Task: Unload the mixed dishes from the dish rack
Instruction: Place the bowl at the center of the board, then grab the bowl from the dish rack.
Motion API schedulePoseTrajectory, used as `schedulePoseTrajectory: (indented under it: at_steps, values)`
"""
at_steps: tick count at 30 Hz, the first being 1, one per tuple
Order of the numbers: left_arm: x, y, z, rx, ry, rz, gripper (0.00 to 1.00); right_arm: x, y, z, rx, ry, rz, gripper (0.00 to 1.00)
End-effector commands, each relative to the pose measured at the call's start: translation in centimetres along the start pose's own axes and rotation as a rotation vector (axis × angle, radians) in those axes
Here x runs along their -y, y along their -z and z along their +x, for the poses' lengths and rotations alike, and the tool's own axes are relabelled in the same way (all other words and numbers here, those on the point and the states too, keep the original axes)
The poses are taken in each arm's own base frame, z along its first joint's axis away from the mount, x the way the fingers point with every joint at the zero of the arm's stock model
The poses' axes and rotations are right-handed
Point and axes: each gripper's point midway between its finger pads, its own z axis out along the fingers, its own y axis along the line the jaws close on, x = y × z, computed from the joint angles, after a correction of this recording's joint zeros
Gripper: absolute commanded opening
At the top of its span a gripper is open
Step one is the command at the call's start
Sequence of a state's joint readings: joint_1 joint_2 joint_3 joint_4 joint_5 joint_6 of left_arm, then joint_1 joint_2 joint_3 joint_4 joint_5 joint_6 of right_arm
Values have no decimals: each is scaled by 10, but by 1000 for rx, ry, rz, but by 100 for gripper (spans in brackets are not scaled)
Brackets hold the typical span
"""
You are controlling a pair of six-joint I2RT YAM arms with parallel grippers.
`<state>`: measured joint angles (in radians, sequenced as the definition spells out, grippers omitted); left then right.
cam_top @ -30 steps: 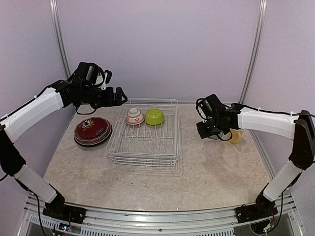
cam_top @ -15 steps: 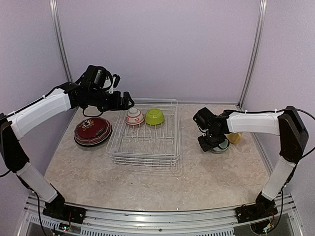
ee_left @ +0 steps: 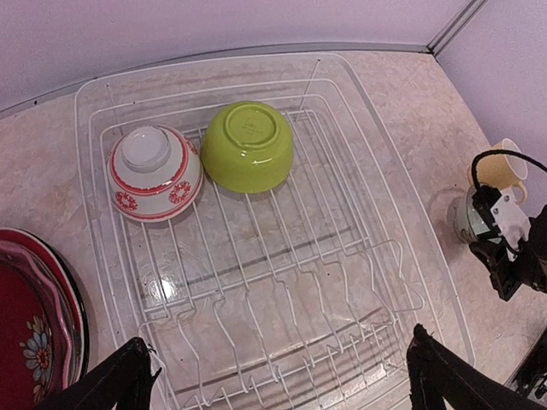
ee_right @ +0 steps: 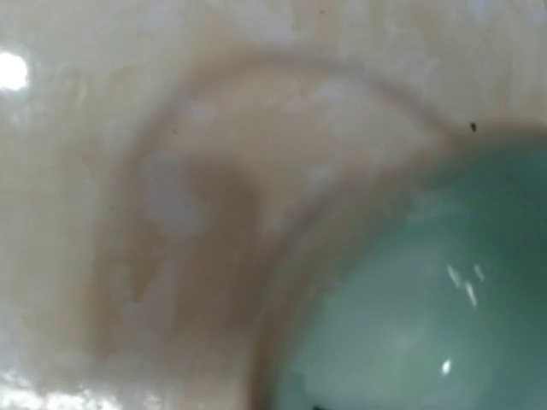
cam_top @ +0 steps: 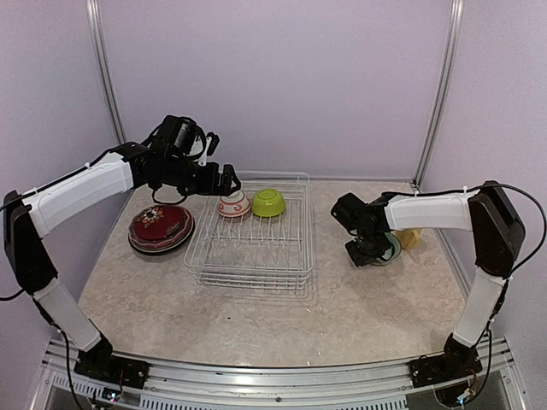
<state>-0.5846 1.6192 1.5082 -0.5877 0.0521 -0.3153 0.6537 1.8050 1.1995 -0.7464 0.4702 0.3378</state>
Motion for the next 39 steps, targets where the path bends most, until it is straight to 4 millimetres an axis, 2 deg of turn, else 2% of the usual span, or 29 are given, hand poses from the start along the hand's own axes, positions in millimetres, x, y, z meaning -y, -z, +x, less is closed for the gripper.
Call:
schedulePoseTrajectory:
  at_steps: [1,6,10,17,20,24,29,39]
  values:
    - [1,-14,3,-42,-77,-45,99,4,-4,2,-19,-8,8,25]
    - [-1,-36,0,-71,-121,-97,99,3,3,-6,6,-27,-14,39]
    - [-4,-56,-5,-87,-148,-126,99,2,19,-18,69,-51,-67,51]
    - [-31,-102,-12,-139,-128,-202,96,5,50,-35,181,-95,-145,68]
    - [-47,-115,-16,-157,-79,-226,93,6,59,-39,207,-106,-162,71]
    - [-65,-140,-14,-180,-61,-255,93,5,69,-42,249,-123,-199,73]
    - [-79,-160,-15,-192,-36,-266,94,7,80,-47,289,-137,-225,74]
    - [-106,-193,-12,-199,-41,-358,96,8,85,-43,297,-148,-237,75]
